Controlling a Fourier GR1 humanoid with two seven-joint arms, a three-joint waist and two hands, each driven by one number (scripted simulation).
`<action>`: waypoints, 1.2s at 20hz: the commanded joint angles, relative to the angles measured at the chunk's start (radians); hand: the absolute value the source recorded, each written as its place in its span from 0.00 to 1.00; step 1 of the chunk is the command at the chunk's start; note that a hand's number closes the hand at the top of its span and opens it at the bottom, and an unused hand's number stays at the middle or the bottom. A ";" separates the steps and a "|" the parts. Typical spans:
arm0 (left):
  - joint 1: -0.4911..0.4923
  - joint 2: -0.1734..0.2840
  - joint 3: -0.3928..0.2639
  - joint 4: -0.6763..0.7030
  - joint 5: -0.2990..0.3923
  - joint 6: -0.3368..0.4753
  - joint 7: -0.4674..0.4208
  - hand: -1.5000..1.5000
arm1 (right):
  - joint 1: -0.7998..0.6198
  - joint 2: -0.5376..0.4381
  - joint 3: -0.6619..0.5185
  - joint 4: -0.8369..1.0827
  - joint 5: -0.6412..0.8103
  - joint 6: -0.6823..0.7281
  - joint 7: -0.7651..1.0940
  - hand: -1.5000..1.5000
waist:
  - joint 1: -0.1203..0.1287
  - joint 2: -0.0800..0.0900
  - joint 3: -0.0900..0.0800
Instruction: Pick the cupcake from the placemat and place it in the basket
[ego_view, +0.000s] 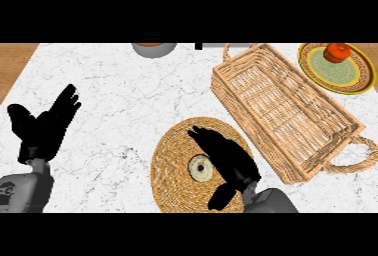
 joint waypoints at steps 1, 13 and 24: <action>-0.008 0.008 0.017 0.029 -0.016 -0.029 -0.034 0.50 | 0.022 -0.011 0.005 0.091 0.052 -0.043 -0.071 0.00 | 0.000 0.001 0.000; -0.054 -0.019 0.038 -0.007 -0.031 -0.019 0.059 0.50 | -0.062 0.023 0.087 0.200 0.119 -0.085 -0.055 1.00 | 0.000 0.000 0.000; -0.065 -0.029 -0.004 -0.015 -0.017 -0.065 0.025 0.50 | -0.318 0.024 0.011 0.305 -0.001 -0.499 0.762 1.00 | 0.113 0.023 -0.001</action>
